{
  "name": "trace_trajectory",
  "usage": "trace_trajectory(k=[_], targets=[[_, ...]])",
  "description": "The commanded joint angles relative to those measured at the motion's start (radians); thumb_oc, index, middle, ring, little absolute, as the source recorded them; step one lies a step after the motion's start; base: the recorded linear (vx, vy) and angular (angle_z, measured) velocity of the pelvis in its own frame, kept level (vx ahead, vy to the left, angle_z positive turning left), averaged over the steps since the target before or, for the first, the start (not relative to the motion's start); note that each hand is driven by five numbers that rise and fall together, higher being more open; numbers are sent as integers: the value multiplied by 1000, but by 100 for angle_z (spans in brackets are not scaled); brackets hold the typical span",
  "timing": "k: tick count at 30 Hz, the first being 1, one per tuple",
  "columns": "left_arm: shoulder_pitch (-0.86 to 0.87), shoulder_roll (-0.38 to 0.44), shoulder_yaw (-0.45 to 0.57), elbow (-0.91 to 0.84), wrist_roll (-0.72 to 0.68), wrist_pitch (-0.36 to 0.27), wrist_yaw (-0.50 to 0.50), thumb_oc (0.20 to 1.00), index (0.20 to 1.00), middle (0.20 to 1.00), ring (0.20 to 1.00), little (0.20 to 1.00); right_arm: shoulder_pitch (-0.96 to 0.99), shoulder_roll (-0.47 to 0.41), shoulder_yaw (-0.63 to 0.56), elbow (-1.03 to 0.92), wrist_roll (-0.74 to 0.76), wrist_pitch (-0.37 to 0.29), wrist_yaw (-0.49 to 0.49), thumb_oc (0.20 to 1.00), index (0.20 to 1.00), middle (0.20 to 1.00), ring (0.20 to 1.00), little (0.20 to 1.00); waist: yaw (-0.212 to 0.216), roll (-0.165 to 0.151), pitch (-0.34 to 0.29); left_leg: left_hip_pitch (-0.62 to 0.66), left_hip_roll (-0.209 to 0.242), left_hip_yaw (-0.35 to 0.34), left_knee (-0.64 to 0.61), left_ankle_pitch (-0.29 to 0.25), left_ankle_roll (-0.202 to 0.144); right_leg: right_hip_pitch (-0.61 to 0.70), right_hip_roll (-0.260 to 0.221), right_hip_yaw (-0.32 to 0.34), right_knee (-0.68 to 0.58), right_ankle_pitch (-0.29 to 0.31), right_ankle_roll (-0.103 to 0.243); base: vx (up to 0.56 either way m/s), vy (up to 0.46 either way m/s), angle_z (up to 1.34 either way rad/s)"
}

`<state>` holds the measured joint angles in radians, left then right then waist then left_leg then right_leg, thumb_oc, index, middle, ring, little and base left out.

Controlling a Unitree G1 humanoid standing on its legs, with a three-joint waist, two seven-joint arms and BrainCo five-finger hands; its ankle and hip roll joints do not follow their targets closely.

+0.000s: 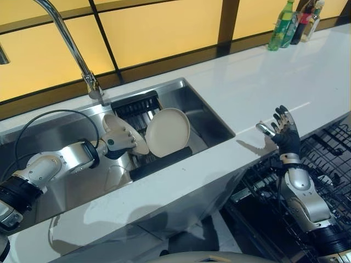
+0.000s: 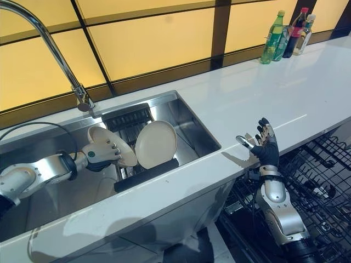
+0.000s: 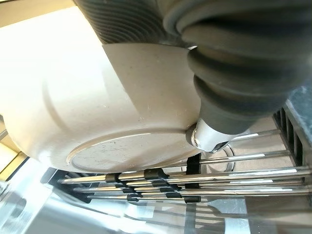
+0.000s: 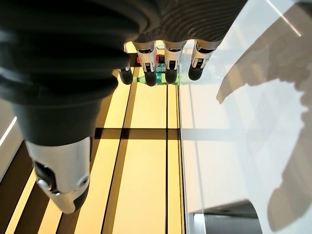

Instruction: Pick up plates and place into dishwasher.

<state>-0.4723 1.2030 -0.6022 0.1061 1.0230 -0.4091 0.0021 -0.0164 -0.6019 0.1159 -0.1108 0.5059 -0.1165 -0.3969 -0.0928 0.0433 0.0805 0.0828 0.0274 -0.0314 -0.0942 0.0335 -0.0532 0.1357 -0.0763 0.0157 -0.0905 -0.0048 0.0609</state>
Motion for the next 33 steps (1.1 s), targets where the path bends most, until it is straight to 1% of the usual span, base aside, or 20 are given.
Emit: trace_trajectory(k=[1,2,5,9,11,14,17,18,20,21,22,23,24,27,28,29,30,31,32,33], targets=[[-69,119,79,68,-68,125,79,200,200,200,200,200,-35,-59,-11,-61,30,-73,7,1000,1000,1000,1000,1000,59,-23,-99,7,57,0,25,-89,-40,-137,-160,-10,47,70,194,-43,11,13],[-64,121,100,60,-76,139,107,200,200,200,200,200,-29,-55,-17,-60,28,-79,13,1000,1000,1000,1000,1000,63,-25,-100,6,57,-2,25,-89,-40,-136,-160,-12,46,70,192,-55,13,11],[-23,129,187,40,-59,144,174,200,200,200,200,200,-18,-45,-37,-54,18,-89,36,1000,1000,1000,1000,1000,73,-27,-103,0,58,-6,27,-87,-42,-138,-162,-17,46,70,189,-56,20,4],[31,141,295,-26,-36,144,214,200,200,200,200,200,-22,-45,-60,-44,20,-92,57,1000,1000,1000,1000,1000,89,-30,-108,-4,61,-12,27,-86,-45,-136,-163,-32,46,66,184,-49,28,11],[37,145,321,-48,-36,140,221,200,200,200,200,200,-25,-46,-66,-44,20,-89,62,1000,1000,1000,1000,1000,93,-30,-110,-5,61,-16,26,-85,-47,-135,-164,-38,46,65,182,-43,24,7],[44,153,358,-91,-71,157,243,200,200,200,200,200,-26,-51,-75,-51,23,-84,64,1000,1000,1000,1000,1000,101,-34,-115,-9,61,-21,26,-84,-49,-136,-165,-47,46,65,181,-46,18,18],[58,144,402,-128,-188,146,299,200,200,200,200,200,-26,-57,-86,-67,17,-85,86,1000,1000,1000,1000,1000,108,-38,-118,-12,62,-24,26,-85,-51,-137,-167,-54,46,63,180,-43,12,12],[71,131,426,-146,-253,133,315,200,200,200,200,200,-24,-57,-91,-75,5,-93,98,1000,1000,1000,1000,1000,112,-41,-120,-12,62,-26,25,-85,-52,-137,-167,-57,46,62,178,-43,14,4],[106,98,471,-168,-368,91,331,200,200,200,200,200,-26,-57,-96,-93,-16,-102,122,1000,1000,1000,1000,1000,115,-43,-121,-12,62,-28,23,-85,-52,-136,-166,-61,46,60,176,-43,19,5],[123,60,494,-175,-454,50,336,200,200,200,200,200,-33,-57,-101,-106,-33,-109,138,1000,1000,1000,1000,1000,120,-47,-123,-12,62,-30,23,-85,-53,-134,-165,-63,45,58,174,-31,15,7],[130,60,501,-177,-455,49,335,200,200,200,200,200,-34,-58,-99,-107,-33,-110,138,1000,1000,1000,1000,1000,118,-45,-123,-12,62,-30,23,-86,-53,-134,-165,-63,45,58,174,-42,18,5],[138,1,513,-179,-518,1,332,200,200,200,200,200,-46,-55,-98,-120,-58,-126,157,1000,1000,1000,1000,1000,122,-50,-124,-10,61,-35,21,-86,-53,-133,-163,-64,44,56,172,-30,12,4],[141,-29,521,-187,-572,-26,313,200,200,200,200,200,-58,-55,-96,-129,-75,-129,167,1000,1000,1000,1000,1000,125,-53,-126,-9,61,-37,20,-87,-53,-130,-163,-65,44,55,171,-39,16,5],[144,-116,536,-225,-662,-69,246,200,200,200,200,200,-98,-57,-85,-158,-122,-139,183,1000,1000,1000,1000,1000,132,-58,-131,-6,61,-40,19,-88,-52,-126,-159,-65,42,52,168,-29,13,3],[142,-126,537,-230,-682,-75,232,200,200,200,200,200,-106,-56,-82,-160,-132,-143,185,1000,1000,1000,1000,1000,133,-58,-131,-6,61,-41,19,-89,-52,-126,-158,-65,42,52,167,-37,17,1],[133,-152,535,-242,-739,-79,188,200,200,200,200,200,-126,-56,-78,-170,-147,-142,189,1000,1000,1000,1000,1000,135,-60,-134,-6,60,-42,18,-89,-52,-124,-157,-63,41,50,166,-38,15,0],[120,-182,524,-255,-793,-68,142,200,200,200,200,200,-152,-56,-72,-178,-159,-131,192,1000,1000,1000,1000,1000,135,-62,-136,-5,60,-43,18,-90,-52,-124,-156,-62,41,49,165,-37,13,0],[116,-191,522,-258,-825,-65,117,200,200,200,200,200,-161,-56,-71,-179,-162,-132,196,1000,1000,1000,1000,1000,136,-62,-136,-4,60,-43,18,-90,-51,-123,-155,-62,41,49,165,-54,8,0],[111,-209,518,-263,-885,-61,74,200,200,200,200,200,-173,-54,-69,-183,-175,-132,201,1000,1000,1000,1000,1000,137,-64,-137,-9,58,-44,19,-84,-51,-128,-156,-60,43,53,163,0,0,0],[109,-228,515,-271,-929,-53,37,200,200,200,200,200,-182,-53,-67,-190,-183,-128,206,1000,1000,1000,1000,1000,138,-64,-139,-4,59,-44,18,-90,-51,-122,-154,-62,41,47,163,-33,6,0]])
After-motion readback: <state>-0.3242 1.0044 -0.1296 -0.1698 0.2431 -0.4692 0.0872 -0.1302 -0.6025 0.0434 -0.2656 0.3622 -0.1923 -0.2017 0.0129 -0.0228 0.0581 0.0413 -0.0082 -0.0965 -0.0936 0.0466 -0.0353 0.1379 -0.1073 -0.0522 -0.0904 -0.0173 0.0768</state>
